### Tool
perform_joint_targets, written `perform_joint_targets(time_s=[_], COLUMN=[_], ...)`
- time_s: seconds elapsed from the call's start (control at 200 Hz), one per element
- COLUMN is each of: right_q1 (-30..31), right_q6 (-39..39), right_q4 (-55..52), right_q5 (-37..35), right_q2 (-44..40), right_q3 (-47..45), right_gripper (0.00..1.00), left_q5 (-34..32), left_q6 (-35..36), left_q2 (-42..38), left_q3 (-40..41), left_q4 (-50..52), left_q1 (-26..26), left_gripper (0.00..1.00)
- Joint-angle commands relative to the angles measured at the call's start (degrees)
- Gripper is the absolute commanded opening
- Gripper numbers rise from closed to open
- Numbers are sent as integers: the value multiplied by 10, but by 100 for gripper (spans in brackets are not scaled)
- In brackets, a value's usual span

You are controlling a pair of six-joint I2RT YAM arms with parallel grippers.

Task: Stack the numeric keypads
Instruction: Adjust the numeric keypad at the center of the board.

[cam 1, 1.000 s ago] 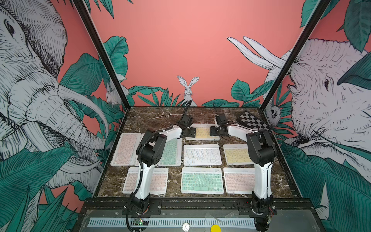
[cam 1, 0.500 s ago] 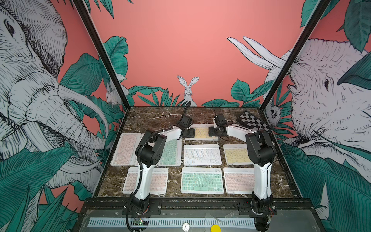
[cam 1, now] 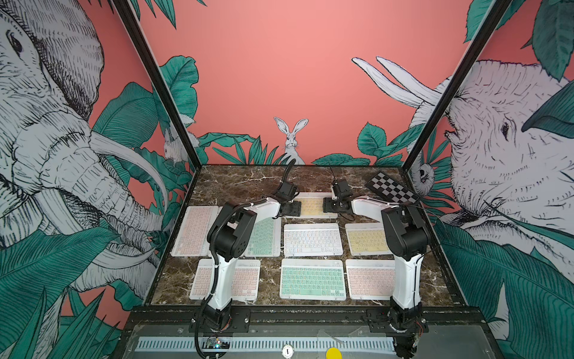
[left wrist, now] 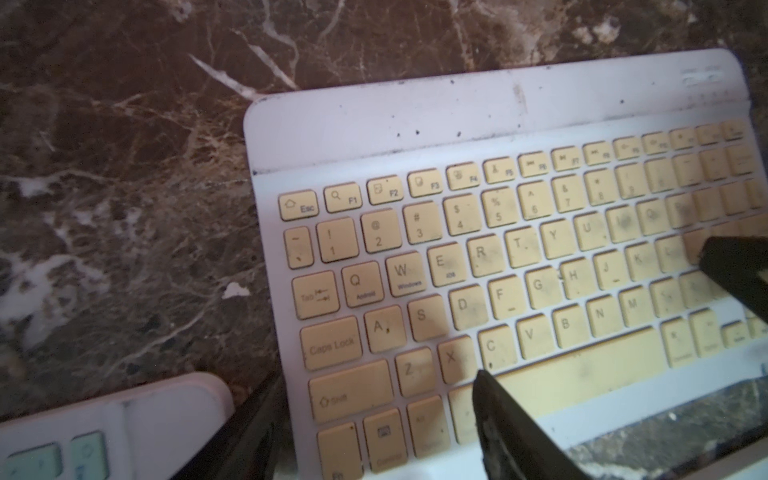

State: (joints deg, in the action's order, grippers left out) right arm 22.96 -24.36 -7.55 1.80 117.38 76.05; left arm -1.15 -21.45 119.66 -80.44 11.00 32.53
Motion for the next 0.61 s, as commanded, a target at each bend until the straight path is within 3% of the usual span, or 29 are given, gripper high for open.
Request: perform_joint_targets(time_s=[0.0, 0.6], right_q1=[12, 13], right_q6=[-23, -18], right_q4=[-31, -26], right_q5=[19, 12], right_q2=[-10, -23], right_q3=[-33, -44], right_gripper=[70, 70], left_q5=[8, -28], left_q6=[-10, -11], left_q2=[-26, -40], left_q3=[20, 40], left_q4=[23, 14], left_q1=[13, 24], left_gripper=[72, 73])
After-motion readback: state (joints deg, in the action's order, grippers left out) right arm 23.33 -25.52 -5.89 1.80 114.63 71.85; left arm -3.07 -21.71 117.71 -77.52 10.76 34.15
